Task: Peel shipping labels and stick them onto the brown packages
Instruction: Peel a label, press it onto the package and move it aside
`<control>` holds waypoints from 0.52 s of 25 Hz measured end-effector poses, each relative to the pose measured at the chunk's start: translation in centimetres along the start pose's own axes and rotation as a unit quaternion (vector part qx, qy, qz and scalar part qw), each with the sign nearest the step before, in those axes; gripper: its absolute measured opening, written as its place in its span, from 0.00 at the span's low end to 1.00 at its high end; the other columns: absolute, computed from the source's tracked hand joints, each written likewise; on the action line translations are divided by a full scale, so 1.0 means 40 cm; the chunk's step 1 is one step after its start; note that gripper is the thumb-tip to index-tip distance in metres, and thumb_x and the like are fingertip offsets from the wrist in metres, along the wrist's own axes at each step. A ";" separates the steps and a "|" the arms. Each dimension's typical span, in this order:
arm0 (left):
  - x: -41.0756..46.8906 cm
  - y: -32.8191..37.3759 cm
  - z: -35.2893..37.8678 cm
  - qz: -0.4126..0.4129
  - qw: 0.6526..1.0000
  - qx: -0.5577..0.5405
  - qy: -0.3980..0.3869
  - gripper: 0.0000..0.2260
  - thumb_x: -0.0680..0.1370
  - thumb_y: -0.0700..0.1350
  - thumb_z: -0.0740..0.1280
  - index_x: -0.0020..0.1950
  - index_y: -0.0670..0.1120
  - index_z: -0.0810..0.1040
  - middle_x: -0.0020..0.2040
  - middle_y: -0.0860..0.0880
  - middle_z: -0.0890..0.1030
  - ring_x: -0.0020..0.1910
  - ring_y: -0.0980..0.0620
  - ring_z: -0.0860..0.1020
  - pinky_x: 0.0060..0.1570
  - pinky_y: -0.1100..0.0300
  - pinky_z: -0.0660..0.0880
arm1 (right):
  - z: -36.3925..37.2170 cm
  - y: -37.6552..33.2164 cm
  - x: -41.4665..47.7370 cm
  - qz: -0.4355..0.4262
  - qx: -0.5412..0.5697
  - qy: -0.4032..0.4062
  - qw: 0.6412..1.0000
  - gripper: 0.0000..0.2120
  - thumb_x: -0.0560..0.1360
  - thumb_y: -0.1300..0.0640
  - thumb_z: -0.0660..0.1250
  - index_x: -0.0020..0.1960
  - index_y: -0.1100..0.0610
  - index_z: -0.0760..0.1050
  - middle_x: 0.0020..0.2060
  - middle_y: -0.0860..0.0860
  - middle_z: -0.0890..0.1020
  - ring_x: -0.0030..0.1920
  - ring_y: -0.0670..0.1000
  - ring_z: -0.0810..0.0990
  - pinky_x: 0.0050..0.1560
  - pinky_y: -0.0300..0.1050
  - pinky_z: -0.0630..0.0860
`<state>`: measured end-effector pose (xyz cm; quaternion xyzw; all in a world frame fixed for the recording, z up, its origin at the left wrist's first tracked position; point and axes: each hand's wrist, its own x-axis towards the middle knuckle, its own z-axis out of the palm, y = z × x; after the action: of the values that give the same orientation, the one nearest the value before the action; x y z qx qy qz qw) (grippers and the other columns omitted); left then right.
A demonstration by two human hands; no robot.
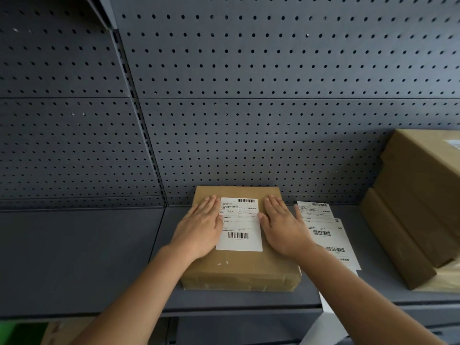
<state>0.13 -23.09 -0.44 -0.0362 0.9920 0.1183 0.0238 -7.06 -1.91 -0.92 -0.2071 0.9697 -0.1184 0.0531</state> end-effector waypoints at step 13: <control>-0.121 0.046 0.020 0.042 0.999 0.019 -0.012 0.26 0.87 0.53 0.44 0.84 0.48 0.44 0.84 0.52 0.43 0.82 0.58 0.42 0.81 0.56 0.42 | 0.045 -0.066 -0.114 -0.078 -0.024 0.011 0.997 0.30 0.83 0.42 0.41 0.81 0.53 0.48 0.81 0.46 0.50 0.80 0.45 0.45 0.78 0.54 0.39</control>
<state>4.86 -20.78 -0.51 0.0074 0.9944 0.1006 0.0314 -1.63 -2.72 -1.75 -0.2824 0.9535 -0.1014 0.0283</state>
